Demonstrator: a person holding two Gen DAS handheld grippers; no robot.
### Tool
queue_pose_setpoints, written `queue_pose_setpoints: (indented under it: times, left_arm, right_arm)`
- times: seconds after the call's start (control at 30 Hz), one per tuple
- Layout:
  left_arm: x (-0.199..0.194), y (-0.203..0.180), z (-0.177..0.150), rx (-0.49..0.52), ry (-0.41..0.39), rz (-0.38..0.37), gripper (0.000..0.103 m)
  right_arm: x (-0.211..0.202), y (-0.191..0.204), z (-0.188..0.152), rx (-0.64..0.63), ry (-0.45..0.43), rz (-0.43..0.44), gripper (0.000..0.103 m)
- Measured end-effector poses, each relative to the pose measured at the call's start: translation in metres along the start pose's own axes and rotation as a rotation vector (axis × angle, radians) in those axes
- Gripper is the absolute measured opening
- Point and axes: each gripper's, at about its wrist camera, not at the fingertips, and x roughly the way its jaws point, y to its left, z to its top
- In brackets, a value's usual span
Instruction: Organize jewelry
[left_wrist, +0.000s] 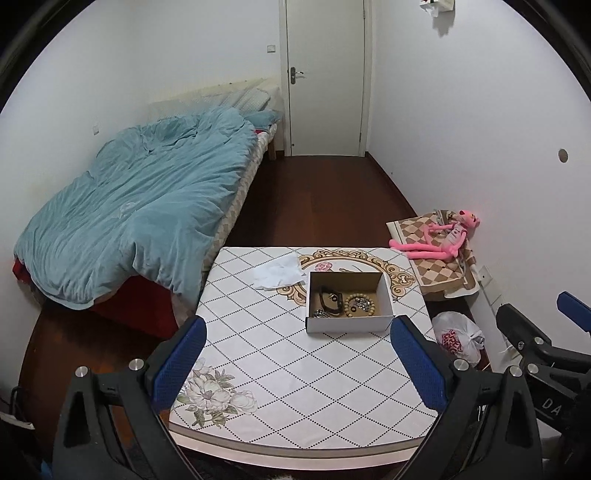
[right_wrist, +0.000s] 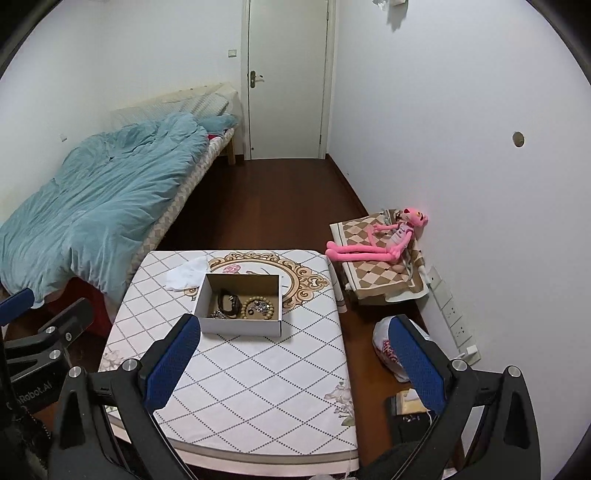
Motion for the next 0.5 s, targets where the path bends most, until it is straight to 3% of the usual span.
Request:
queue_pose_setpoints:
  times: [0.2, 0.5]
  left_arm:
    - [0.01, -0.001, 0.006, -0.009, 0.018, 0.001, 0.102]
    - [0.047, -0.007, 0.025, -0.006, 0.06, 0.006, 0.102]
  right_arm:
    - [0.006, -0.006, 0.007, 0.009, 0.019, -0.005, 0.103]
    - [0.05, -0.006, 0.029, 0.01, 0.072, -0.013, 0.103]
